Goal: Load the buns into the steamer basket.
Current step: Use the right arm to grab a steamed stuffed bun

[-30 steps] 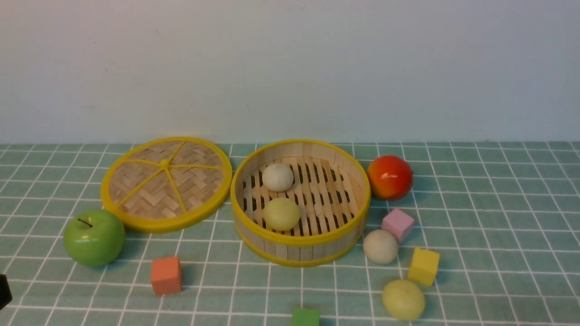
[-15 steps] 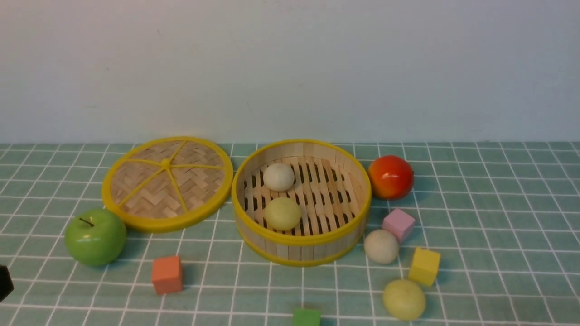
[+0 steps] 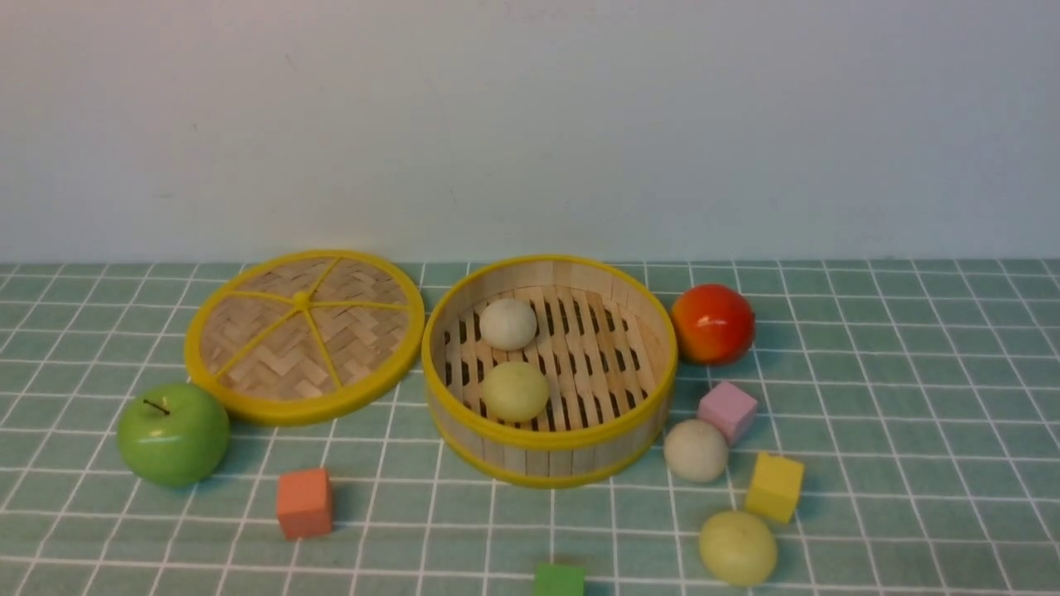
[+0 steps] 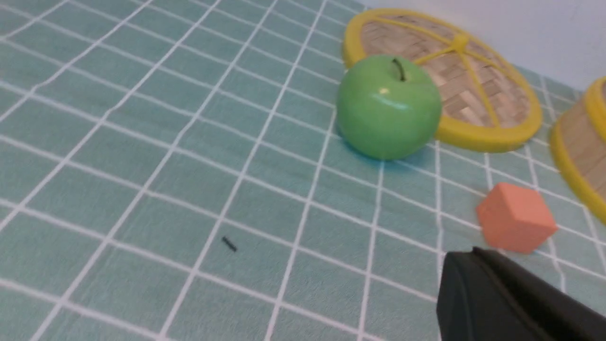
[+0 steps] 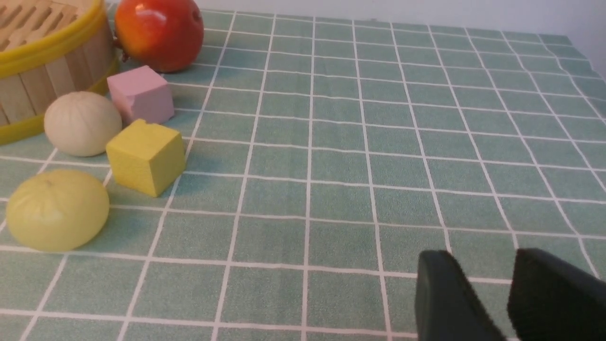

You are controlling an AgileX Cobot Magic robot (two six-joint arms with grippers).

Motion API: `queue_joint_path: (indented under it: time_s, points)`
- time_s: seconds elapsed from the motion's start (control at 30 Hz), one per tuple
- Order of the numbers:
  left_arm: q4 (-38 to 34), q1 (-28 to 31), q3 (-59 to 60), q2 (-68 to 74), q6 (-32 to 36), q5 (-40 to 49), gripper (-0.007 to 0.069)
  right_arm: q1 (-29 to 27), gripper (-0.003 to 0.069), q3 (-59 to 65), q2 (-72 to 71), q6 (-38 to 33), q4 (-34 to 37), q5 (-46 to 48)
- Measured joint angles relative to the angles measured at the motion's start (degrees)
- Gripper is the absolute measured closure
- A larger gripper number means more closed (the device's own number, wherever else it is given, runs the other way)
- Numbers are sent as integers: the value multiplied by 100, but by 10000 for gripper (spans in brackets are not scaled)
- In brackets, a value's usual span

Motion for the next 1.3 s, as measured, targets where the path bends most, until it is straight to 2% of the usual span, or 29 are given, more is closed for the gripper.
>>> queue_joint_path:
  time_s: [0.23,0.9,1.3]
  points:
    - [-15,193,151,-54,0,-379,631,0,419,0,0,0,-6,0]
    - [-15,193,157,-54,0,-402,615,0,419,0,0,0,-40,-19]
    - [-15,193,157,-54,0,-408,603,0,419,46,0,403,1406,-1818]
